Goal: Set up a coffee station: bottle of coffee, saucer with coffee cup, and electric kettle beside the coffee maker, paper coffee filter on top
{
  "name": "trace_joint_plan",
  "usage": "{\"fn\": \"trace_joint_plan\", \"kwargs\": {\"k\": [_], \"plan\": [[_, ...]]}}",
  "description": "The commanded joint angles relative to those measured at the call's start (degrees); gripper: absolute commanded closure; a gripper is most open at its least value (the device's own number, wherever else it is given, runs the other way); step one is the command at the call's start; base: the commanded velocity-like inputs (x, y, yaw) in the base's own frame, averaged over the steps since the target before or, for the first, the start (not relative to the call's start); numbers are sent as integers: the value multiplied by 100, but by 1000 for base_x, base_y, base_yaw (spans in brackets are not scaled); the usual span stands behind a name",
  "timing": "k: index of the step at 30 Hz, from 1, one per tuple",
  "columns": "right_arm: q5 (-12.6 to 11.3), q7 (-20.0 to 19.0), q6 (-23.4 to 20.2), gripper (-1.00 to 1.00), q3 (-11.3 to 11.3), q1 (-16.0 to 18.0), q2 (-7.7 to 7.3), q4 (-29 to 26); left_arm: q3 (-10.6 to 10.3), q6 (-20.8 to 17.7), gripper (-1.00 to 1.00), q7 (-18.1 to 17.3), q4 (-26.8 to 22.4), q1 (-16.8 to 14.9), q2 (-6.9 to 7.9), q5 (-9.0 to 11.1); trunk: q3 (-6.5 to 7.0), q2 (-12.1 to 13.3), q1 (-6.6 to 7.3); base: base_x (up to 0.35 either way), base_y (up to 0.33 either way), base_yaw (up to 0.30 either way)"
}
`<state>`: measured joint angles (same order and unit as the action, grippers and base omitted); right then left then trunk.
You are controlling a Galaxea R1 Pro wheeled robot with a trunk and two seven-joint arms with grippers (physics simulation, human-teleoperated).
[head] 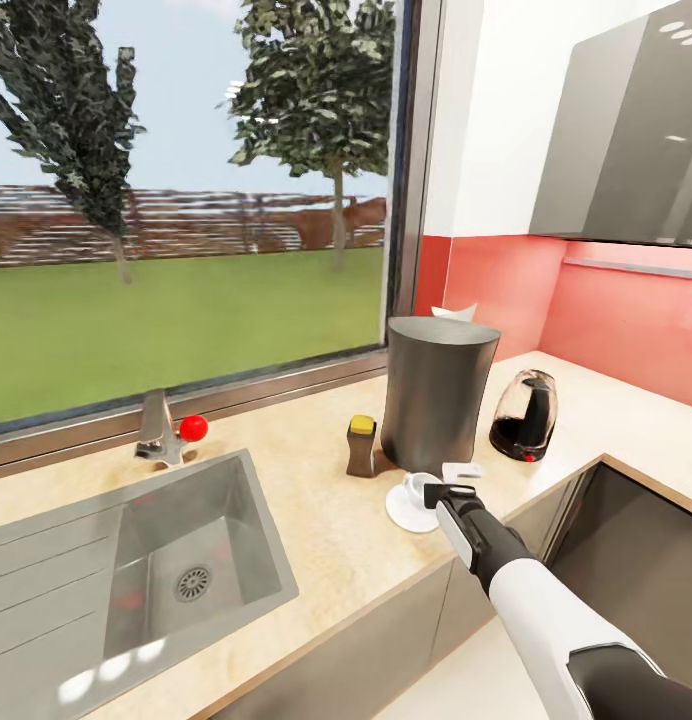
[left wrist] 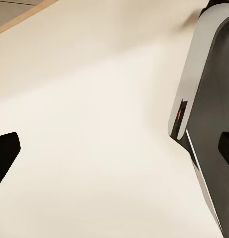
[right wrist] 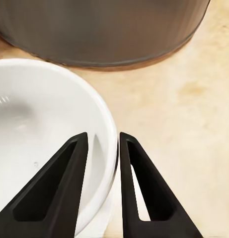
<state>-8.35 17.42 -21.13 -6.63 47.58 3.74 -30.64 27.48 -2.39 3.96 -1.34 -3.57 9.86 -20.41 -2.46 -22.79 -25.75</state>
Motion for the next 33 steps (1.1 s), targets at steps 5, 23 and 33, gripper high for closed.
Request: {"fn": "trace_joint_plan", "kwargs": {"k": [5, 23, 33], "plan": [[-69, 43, -23, 100, -40, 5, 1, 23, 47, -25, -100, 9, -6, -4, -1, -60, -13, -13, -3, 0, 0, 0], [-70, 34, -23, -100, -45, 5, 21, 32, 47, -25, -100, 12, -6, -4, 3, -60, -13, -13, -3, 0, 0, 0], [-70, 42, -43, -100, -21, 5, 33, -400, 47, -25, -100, 12, -6, -4, 7, -60, -13, -13, -3, 0, 0, 0]]}}
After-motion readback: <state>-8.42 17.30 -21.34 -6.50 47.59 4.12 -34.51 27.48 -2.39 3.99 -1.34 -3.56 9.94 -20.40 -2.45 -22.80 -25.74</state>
